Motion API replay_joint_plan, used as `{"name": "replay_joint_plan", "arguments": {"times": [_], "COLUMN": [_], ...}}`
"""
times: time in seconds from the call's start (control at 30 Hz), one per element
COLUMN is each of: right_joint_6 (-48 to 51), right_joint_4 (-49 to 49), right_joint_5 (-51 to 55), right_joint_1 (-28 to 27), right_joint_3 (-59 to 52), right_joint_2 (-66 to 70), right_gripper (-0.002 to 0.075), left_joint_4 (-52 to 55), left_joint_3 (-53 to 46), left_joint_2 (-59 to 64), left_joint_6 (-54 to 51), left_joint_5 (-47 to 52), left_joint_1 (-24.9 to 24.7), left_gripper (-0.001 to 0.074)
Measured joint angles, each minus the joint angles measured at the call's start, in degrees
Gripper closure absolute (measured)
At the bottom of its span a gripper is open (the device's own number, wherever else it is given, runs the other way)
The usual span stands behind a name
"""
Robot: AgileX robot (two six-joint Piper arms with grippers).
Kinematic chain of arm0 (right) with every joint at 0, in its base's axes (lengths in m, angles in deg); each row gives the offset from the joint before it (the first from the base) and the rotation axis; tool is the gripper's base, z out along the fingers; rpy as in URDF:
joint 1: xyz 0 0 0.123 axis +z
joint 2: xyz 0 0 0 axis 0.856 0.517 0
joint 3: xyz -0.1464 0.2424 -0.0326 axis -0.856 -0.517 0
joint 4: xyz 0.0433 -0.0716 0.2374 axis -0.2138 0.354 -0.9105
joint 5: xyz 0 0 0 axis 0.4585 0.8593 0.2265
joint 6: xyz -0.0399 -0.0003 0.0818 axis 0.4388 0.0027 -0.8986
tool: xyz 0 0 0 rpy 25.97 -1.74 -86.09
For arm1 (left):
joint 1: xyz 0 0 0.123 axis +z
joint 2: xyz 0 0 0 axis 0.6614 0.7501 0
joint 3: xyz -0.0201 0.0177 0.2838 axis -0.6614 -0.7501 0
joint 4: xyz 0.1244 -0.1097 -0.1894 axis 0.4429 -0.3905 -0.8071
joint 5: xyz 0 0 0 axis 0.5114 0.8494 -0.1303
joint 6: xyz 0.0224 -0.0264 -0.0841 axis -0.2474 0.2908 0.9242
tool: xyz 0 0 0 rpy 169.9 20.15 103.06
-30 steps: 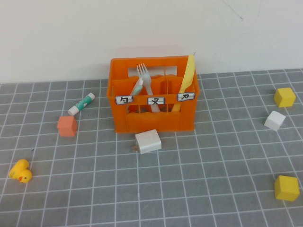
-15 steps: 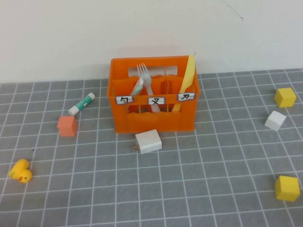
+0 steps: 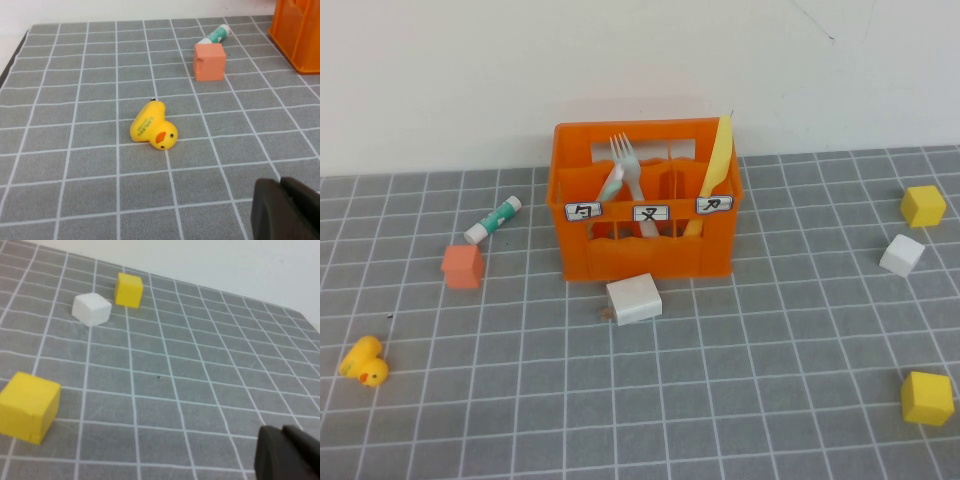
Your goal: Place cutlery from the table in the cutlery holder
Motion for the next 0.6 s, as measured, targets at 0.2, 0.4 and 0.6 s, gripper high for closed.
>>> {"name": "replay_joint_plan", "arguments": {"times": [0.2,0.4,0.6], "right_joint_6": [-0.1,-3.3,-10.9], "right_joint_4": [-0.8,-0.8,3.2], "right_joint_5": [2.5,2.6,2.9], "right_joint_1": [-0.1,-0.1,4.4], "right_joint_3": [0.0,0.0,0.0], "right_joint_2": [0.0,0.0,0.0], "right_gripper": [0.0727,0.0727,0.0728], "left_joint_4": [0.0,0.0,0.0], "left_joint_3": [0.0,0.0,0.0], "left_joint_2": [0.0,0.0,0.0], "left_joint_6": [-0.2,-0.1,-0.1], "left_joint_5": [0.0,0.0,0.0], "left_joint_1": [0.0,0.0,0.0], "left_gripper": [0.0736,0.0736,0.0736]}}
